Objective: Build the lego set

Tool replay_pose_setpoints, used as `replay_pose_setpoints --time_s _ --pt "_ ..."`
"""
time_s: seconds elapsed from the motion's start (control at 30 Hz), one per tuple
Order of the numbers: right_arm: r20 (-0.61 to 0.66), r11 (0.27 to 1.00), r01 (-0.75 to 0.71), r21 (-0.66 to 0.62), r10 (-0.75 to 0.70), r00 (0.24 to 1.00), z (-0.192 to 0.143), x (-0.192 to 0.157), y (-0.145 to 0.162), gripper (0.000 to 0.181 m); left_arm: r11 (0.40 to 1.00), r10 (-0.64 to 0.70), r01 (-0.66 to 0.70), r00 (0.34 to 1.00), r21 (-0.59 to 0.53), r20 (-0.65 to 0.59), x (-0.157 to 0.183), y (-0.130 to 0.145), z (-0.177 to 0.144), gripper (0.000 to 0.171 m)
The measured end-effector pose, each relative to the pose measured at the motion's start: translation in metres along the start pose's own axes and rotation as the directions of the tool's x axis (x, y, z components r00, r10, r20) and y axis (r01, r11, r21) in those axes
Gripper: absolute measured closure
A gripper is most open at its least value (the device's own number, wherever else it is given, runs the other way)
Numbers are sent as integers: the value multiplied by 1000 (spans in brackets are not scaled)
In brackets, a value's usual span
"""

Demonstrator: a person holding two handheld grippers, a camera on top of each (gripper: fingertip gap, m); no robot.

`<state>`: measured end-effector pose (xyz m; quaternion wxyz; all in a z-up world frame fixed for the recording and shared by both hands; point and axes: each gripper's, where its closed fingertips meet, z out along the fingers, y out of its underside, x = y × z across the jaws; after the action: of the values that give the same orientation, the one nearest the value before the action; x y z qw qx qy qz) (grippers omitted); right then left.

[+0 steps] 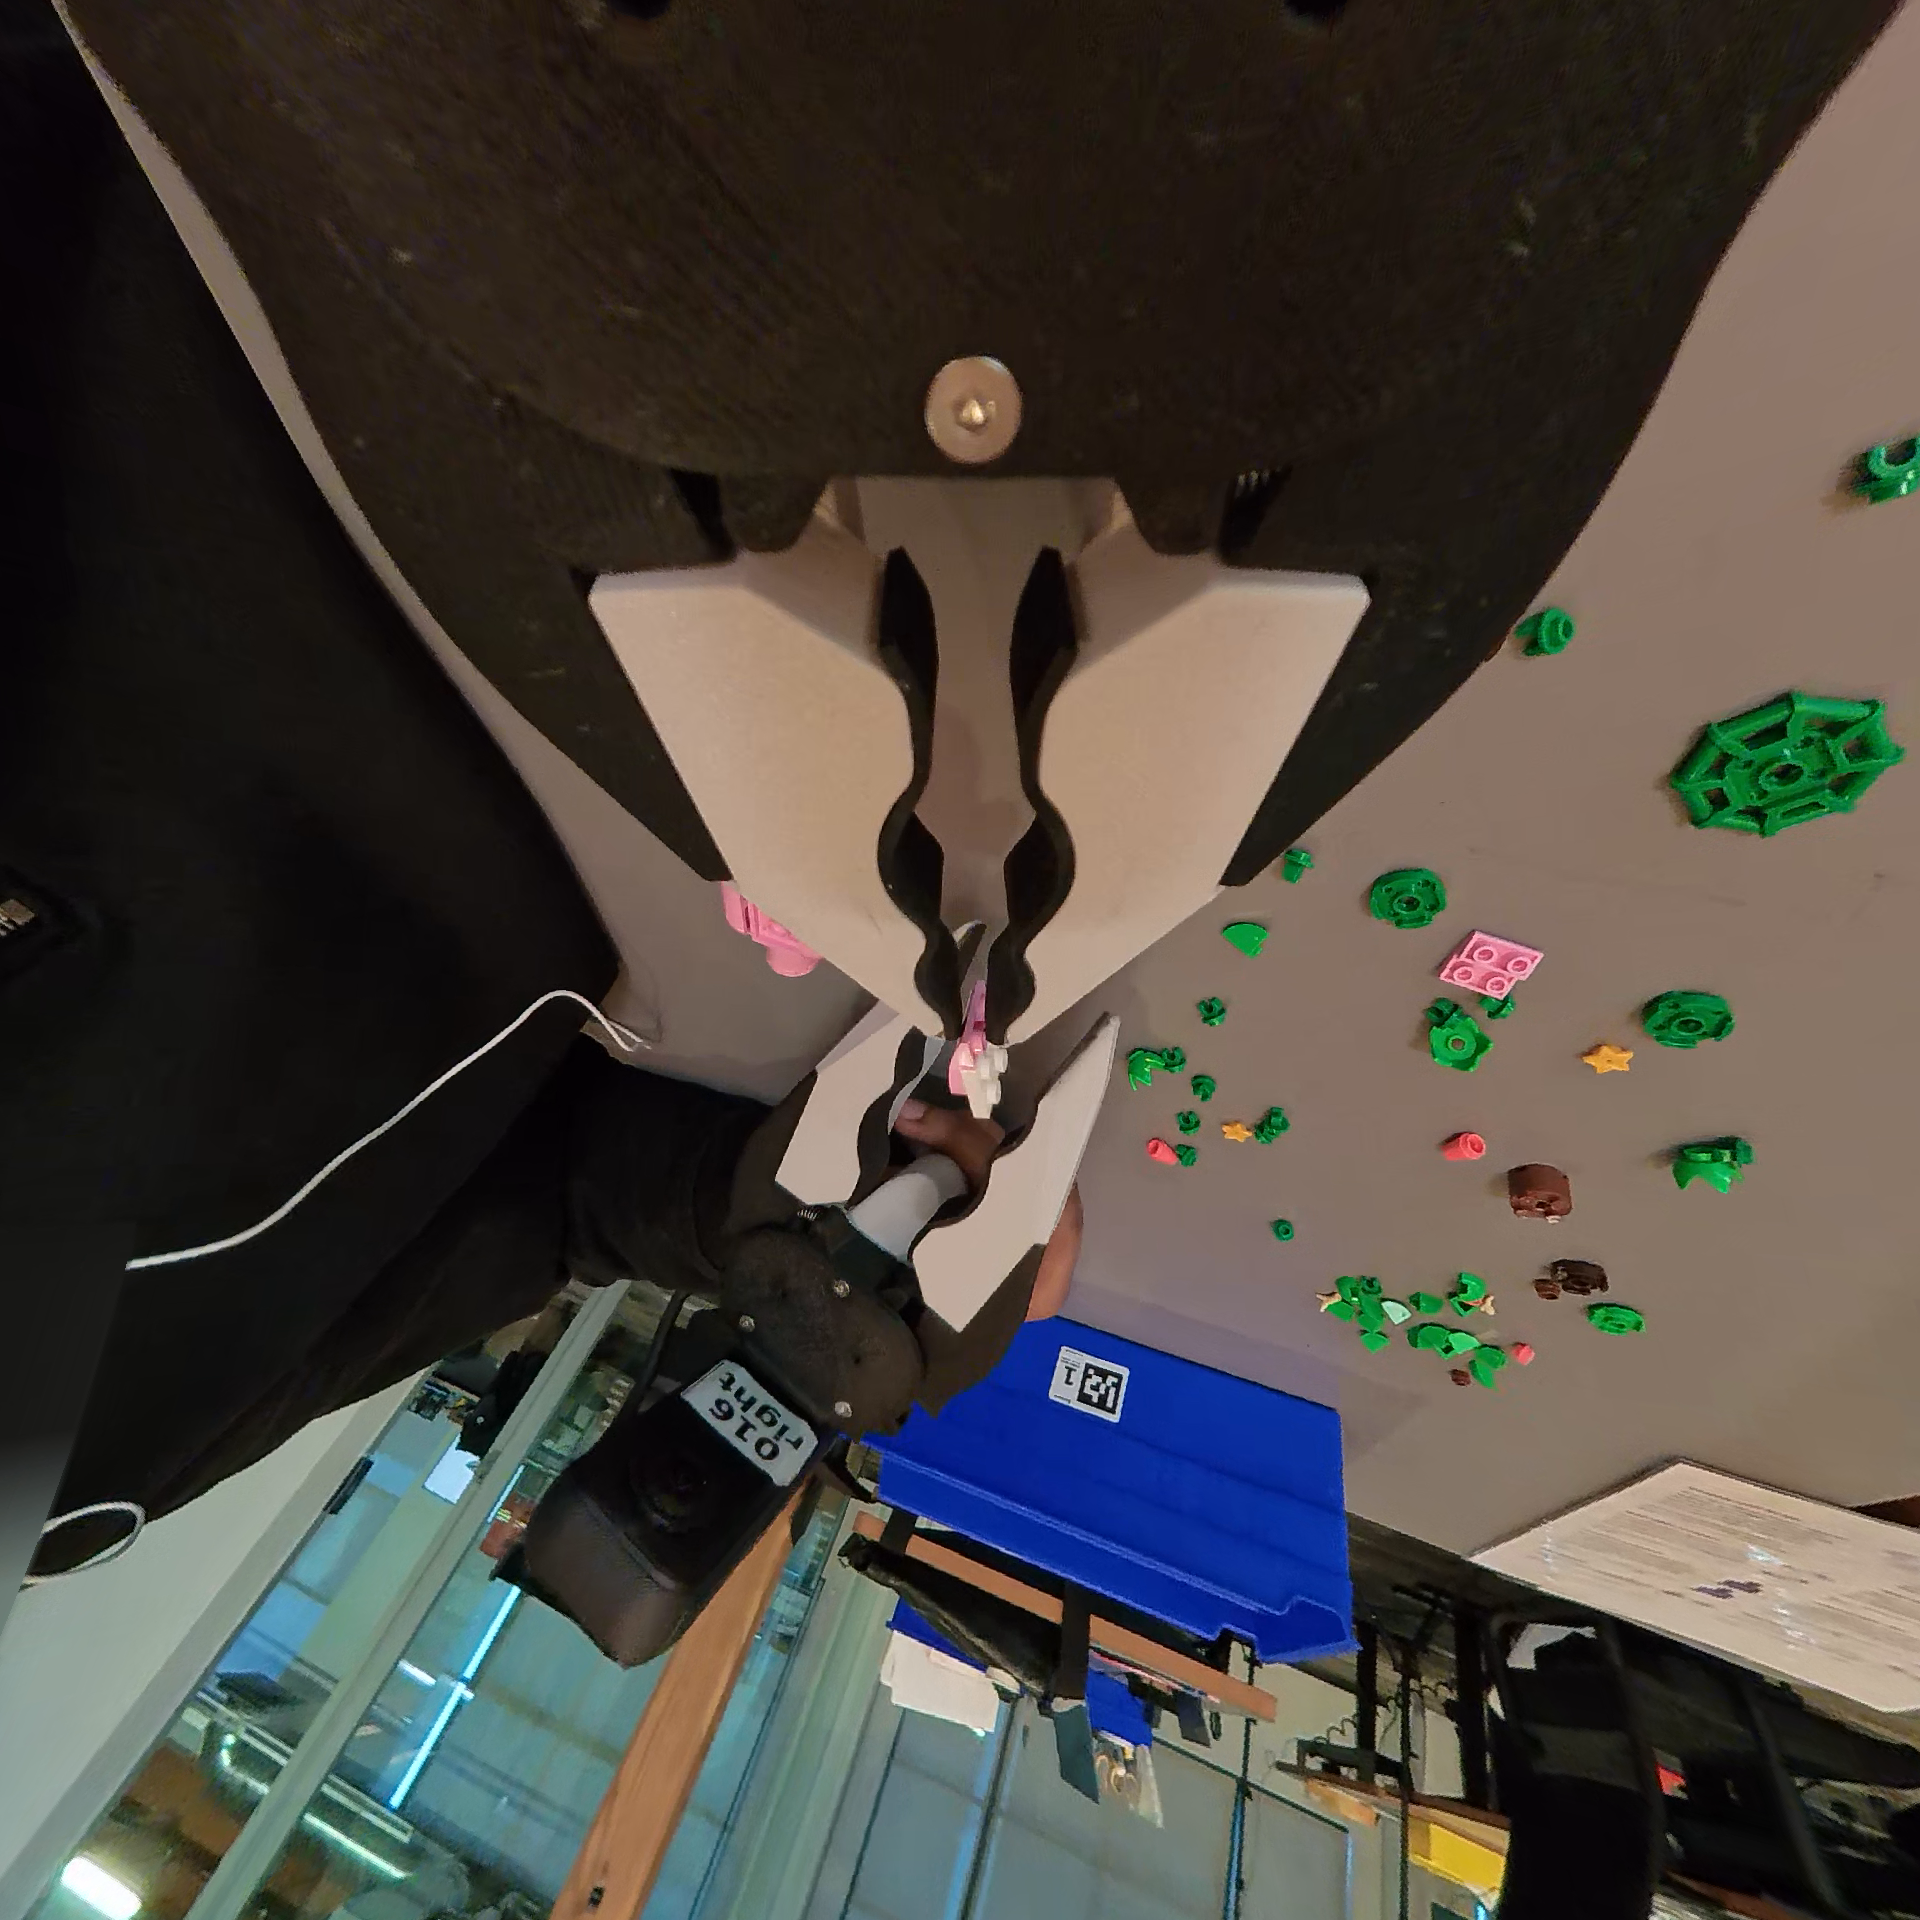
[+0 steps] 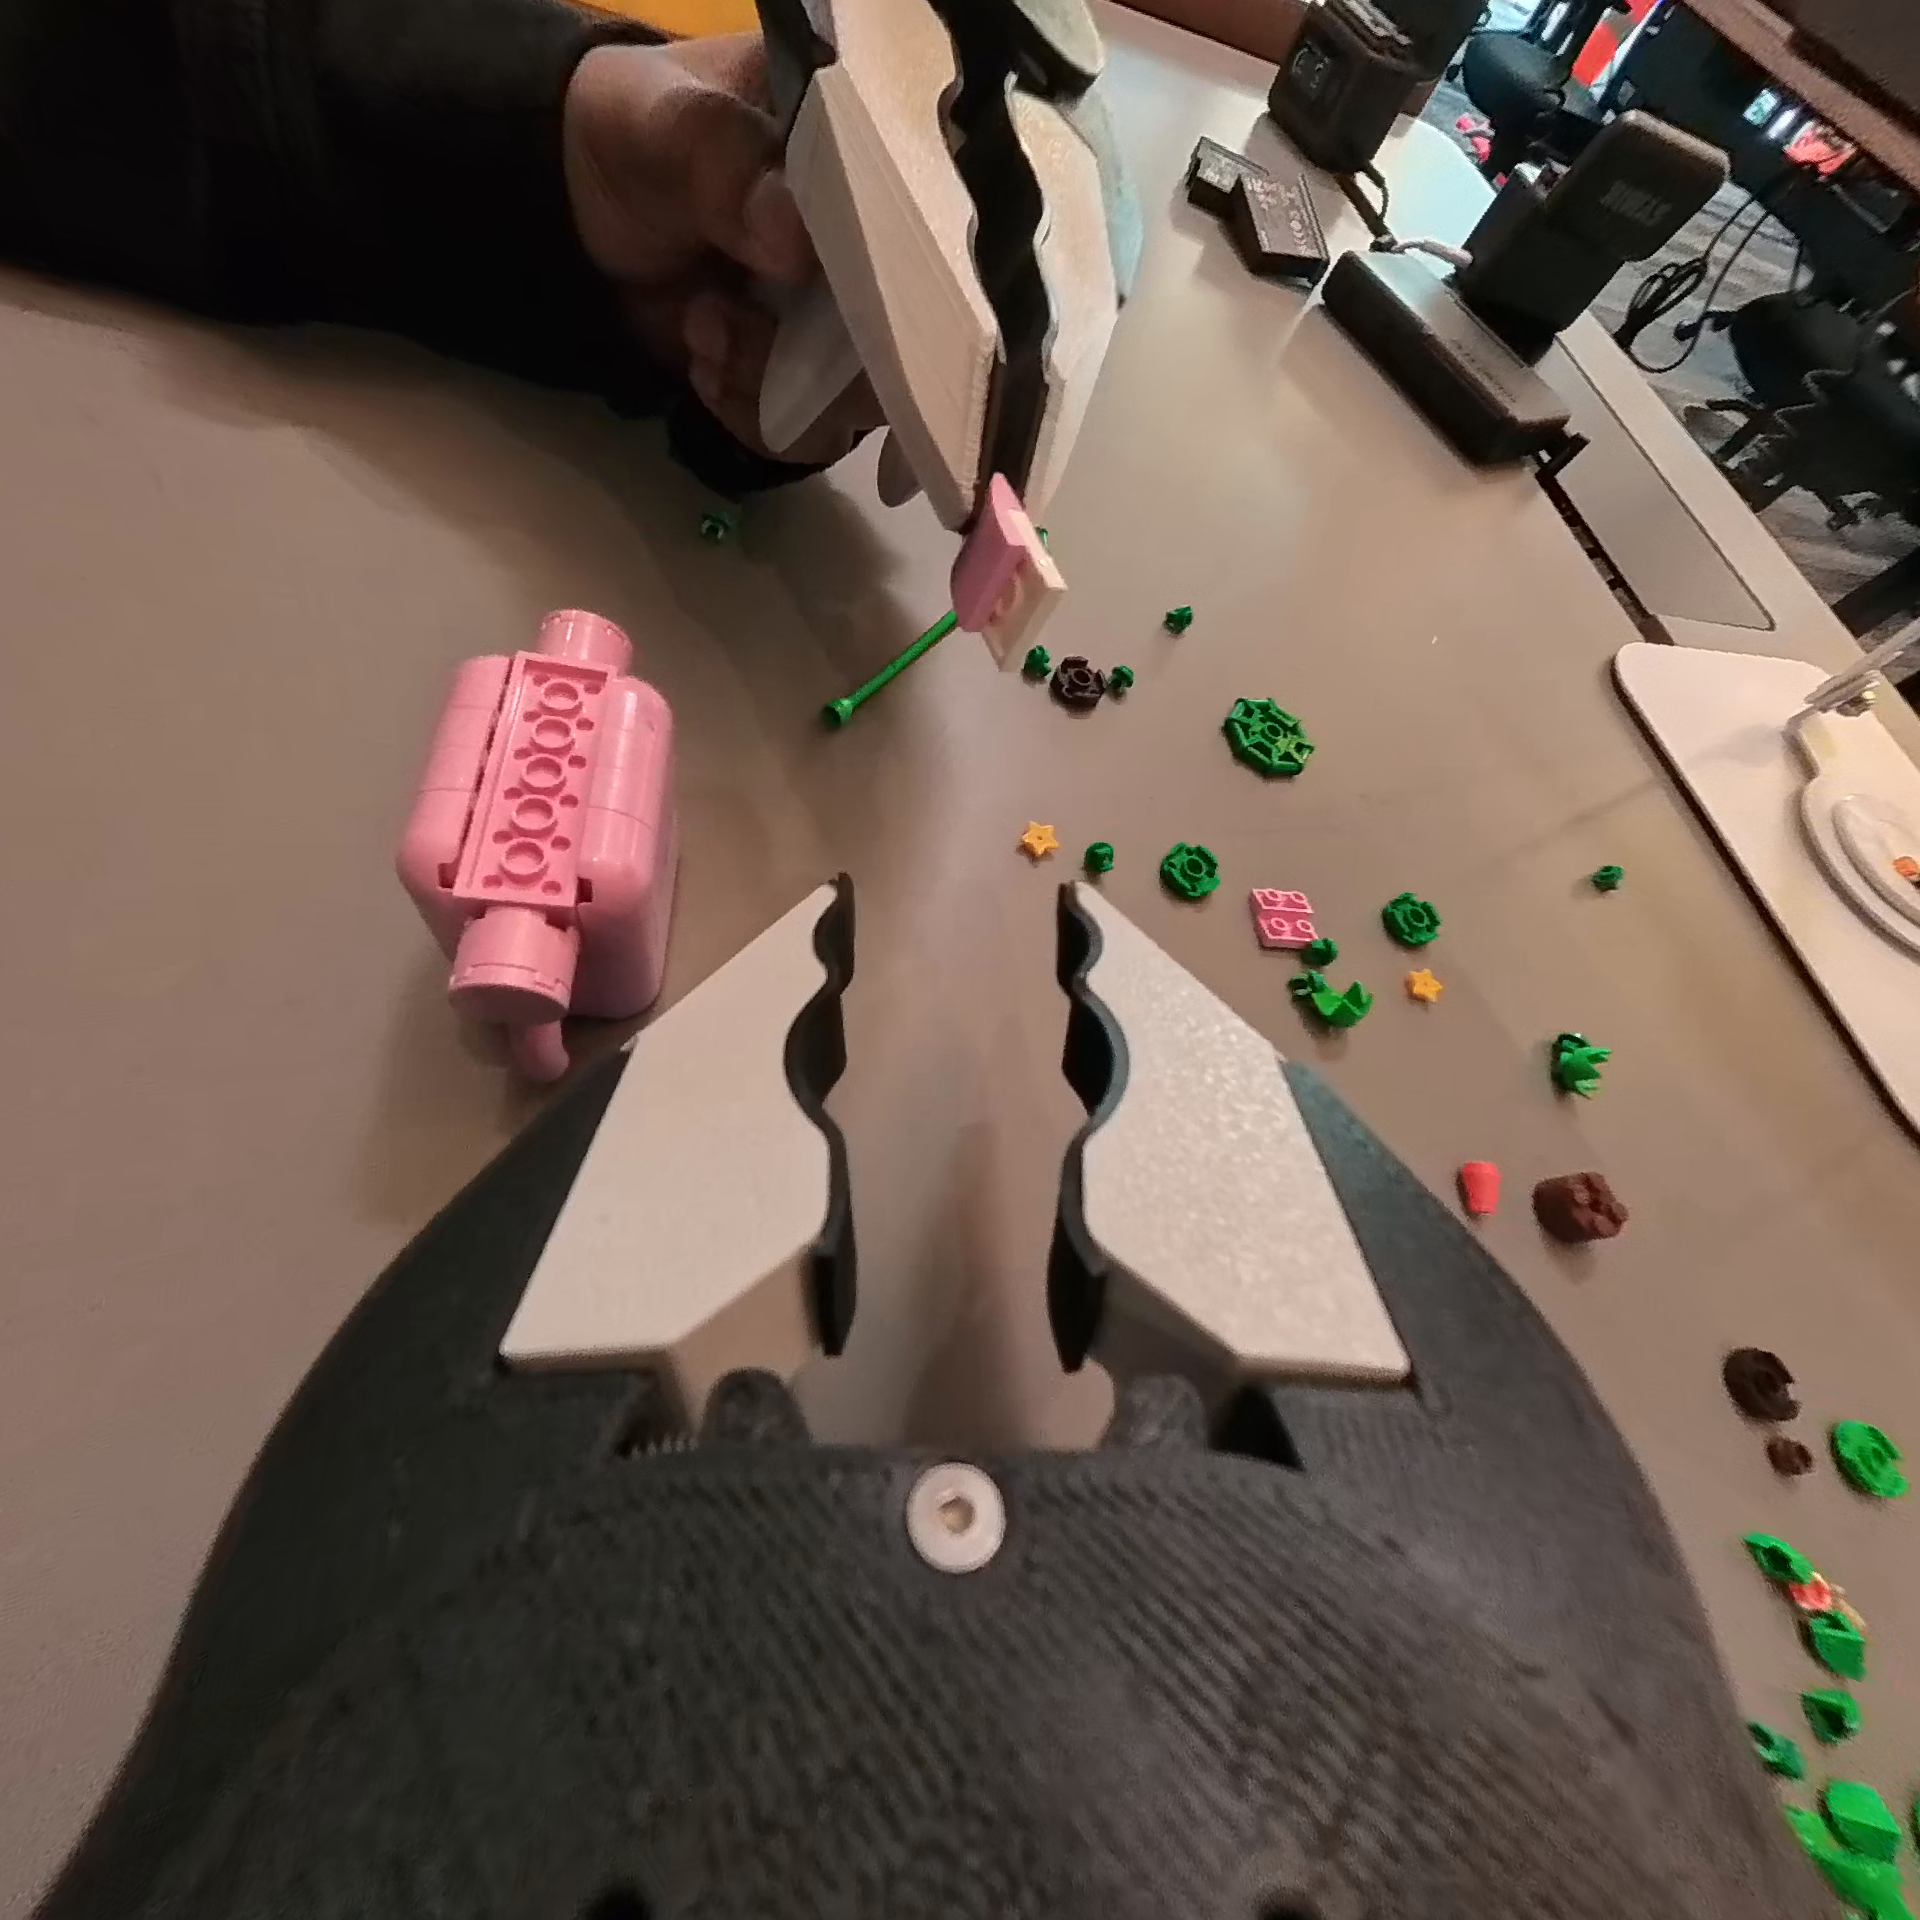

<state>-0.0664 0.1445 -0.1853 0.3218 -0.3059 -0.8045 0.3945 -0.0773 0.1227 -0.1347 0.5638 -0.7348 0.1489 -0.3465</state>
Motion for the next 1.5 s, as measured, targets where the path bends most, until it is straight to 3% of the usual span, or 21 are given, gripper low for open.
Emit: replay_pose_setpoints --time_s 0.17,0.3,0.43,0.57,0.67,0.8,0.97,1.07,1.33,1.5 --pt "-188 1000 18 5 -17 982 -28 45 -4 145 999 28 -28 999 16 33 -3 -4 -3 171" --pt "-314 984 -104 141 145 938 -64 87 -13 148 993 100 -109 984 53 148 -13 -19 -19 171" --pt "-317 945 -233 230 300 900 -78 107 -8 150 986 88 -118 969 116 232 -25 -35 -42 171" --pt "-223 910 -348 223 396 891 -61 101 6 150 982 16 -60 971 177 240 -34 -39 -53 171" --pt "-205 948 -303 100 317 926 -36 88 23 156 984 -24 -22 967 176 252 -41 -36 -52 171" --pt "-128 961 -261 96 272 954 -8 83 4 162 982 -54 -1 957 189 285 -48 -37 -56 171" --pt "-110 969 -243 -44 237 965 24 91 13 158 968 -111 44 957 245 267 -50 -41 -61 171" --pt "-63 941 -297 -164 291 955 44 88 24 150 962 -134 67 961 266 243 -51 -41 -62 171" --pt "-44 890 -380 -252 382 923 52 87 39 150 962 -132 72 967 264 217 -47 -40 -59 171" --pt "-36 909 -327 -257 329 944 53 82 38 168 965 -127 72 970 251 208 -46 -37 -56 171"
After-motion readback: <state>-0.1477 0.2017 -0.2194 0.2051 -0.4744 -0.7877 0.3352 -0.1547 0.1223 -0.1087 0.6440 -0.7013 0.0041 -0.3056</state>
